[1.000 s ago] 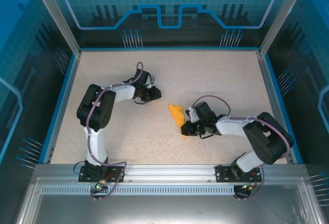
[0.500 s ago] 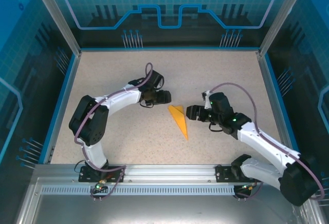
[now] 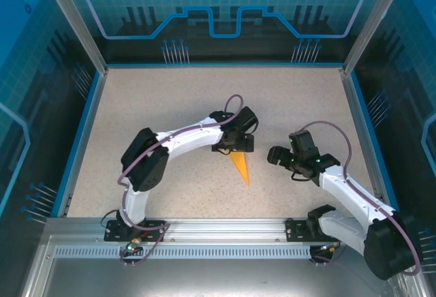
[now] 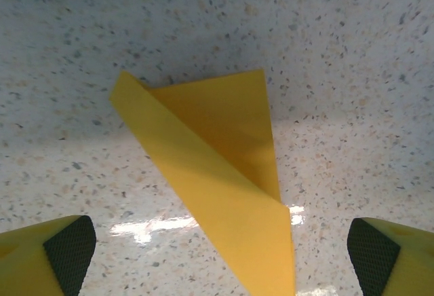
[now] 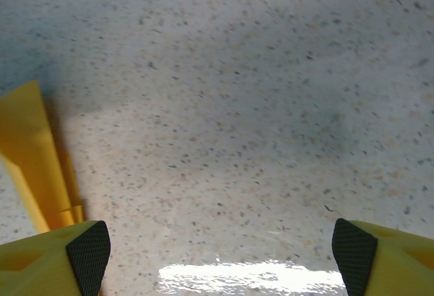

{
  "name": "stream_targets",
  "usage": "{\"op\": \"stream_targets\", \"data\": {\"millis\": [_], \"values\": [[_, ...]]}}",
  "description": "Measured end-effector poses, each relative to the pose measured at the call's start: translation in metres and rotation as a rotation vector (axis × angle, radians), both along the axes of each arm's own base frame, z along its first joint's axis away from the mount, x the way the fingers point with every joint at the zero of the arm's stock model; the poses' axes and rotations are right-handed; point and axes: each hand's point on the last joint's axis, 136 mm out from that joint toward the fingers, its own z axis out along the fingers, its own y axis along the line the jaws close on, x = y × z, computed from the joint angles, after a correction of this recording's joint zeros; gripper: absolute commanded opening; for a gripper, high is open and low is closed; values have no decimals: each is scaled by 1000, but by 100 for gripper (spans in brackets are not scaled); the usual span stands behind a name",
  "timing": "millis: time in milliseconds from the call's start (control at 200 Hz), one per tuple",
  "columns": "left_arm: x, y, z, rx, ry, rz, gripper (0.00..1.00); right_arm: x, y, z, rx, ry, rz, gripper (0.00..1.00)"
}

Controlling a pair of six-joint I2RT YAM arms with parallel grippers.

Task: Fold a paper plane with a square sheet of paper (pick it up from the middle)
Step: Turn over a paper plane at the center of the table.

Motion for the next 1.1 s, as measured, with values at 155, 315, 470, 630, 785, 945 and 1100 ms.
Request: {"op": "stream_targets", "data": {"millis": [155,315,470,630,785,945,1100], "values": [[-9,-6,-23,71,58,-1,94,-2,-7,0,4,-4,-26,89],[-15,-1,-32,120,97,10,84,-2,-9,3,12,-21,-38,89],[-13,3,-27,136,82,30,79,-2,-10,3,14,-22,-43,89],[-16,9,-20,134,72,58,65,-2,-10,2,16,-19,-46,89],[-18,11,-16,123,67,74,56,-2,-10,2,18,-19,-48,89],[-19,12,-19,121,69,85,40,-2,-9,2,20,-18,-47,89],[-18,10,-19,109,64,100,28,-2,-9,2,22,-17,-46,89]]}}
